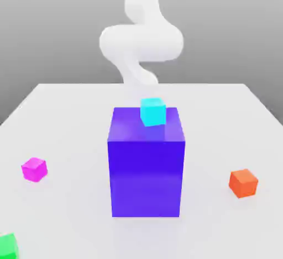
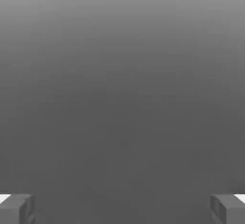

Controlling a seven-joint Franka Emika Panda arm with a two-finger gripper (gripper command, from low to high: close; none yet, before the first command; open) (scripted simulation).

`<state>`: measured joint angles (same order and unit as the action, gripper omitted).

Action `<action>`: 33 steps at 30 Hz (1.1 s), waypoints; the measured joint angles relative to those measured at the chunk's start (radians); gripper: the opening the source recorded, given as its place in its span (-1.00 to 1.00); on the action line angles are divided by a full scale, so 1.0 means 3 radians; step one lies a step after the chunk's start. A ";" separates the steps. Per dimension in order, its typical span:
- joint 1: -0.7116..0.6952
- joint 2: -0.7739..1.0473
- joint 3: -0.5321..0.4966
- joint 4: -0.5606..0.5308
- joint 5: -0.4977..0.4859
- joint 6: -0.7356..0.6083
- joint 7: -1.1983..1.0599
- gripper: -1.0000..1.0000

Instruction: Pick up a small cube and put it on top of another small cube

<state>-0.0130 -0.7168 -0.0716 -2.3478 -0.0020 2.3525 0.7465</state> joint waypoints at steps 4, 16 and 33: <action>-0.0095 0.0511 -0.0442 -0.0282 0.0012 0.0325 -0.0345 0.00; -0.0486 0.1961 -0.1595 -0.1078 0.0298 0.1227 -0.1490 0.00; -0.1965 0.3507 -0.0486 -0.1190 0.1919 0.2205 -0.3144 -1.00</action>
<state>-0.6025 0.3354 -0.2173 -2.7049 0.5735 3.0140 -0.1968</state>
